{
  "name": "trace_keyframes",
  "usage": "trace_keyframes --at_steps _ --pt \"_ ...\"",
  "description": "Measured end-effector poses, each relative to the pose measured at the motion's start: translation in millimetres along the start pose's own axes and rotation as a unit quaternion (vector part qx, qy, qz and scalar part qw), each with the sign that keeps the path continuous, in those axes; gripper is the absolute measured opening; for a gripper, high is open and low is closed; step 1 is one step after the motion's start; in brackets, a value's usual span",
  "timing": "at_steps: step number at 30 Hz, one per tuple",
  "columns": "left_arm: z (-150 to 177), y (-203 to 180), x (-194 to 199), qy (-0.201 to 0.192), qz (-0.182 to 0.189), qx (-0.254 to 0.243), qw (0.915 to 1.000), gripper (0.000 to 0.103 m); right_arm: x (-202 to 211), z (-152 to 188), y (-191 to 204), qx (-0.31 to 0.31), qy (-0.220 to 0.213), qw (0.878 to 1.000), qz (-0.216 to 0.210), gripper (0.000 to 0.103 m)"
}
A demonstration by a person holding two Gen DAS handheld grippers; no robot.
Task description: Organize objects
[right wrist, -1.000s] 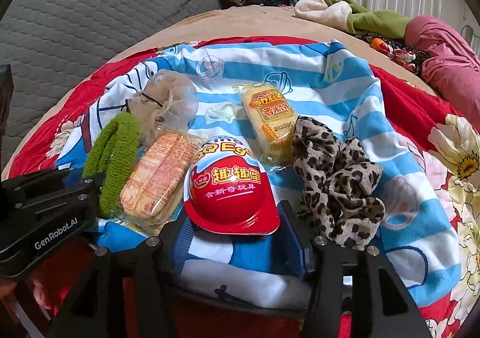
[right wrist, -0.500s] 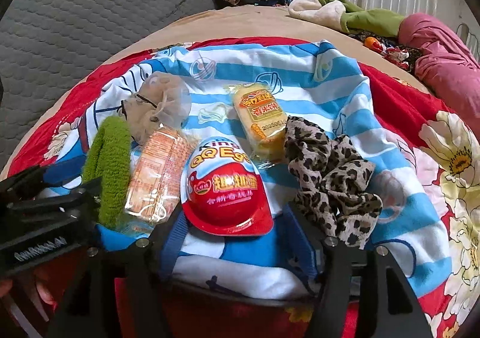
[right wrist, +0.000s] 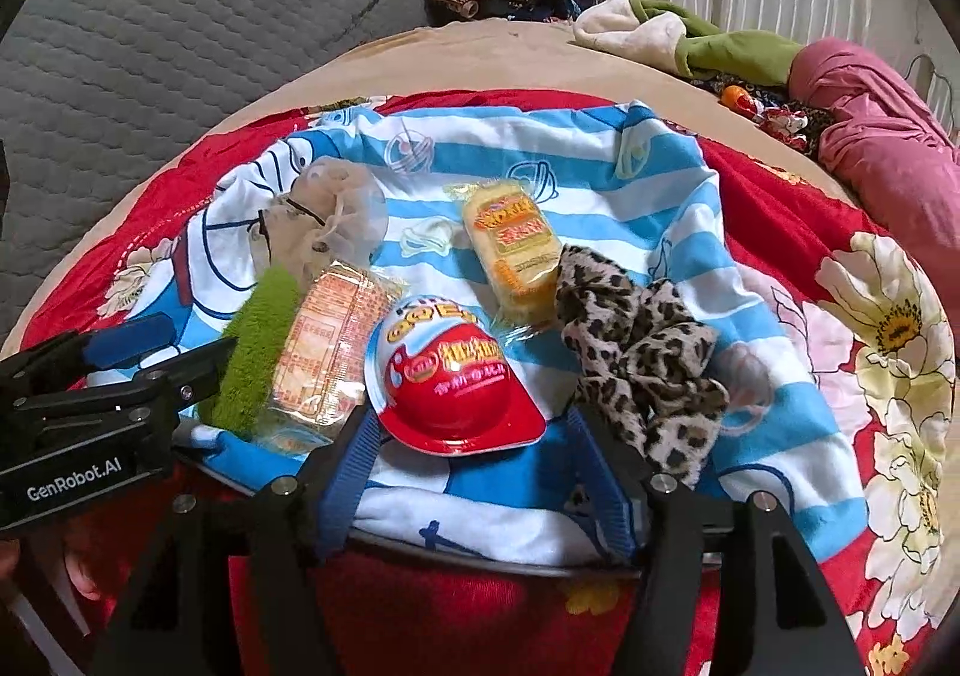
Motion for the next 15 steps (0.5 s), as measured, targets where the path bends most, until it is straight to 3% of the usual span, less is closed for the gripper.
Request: trace_keyframes --at_steps 15 --pt "0 3 23 -0.013 -0.009 -0.005 0.9999 0.085 28 -9 6 0.004 -0.032 0.999 0.001 0.074"
Point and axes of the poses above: each gripper's, at about its wrist camera, not at the fingertips, and x roughly against the way its jaws point, y to its left, z to its underside, the point moved 7 cm from there along -x, roughly the way its jaws point, and after that the axes turned 3 degrees about -x, right-handed, at the moved point
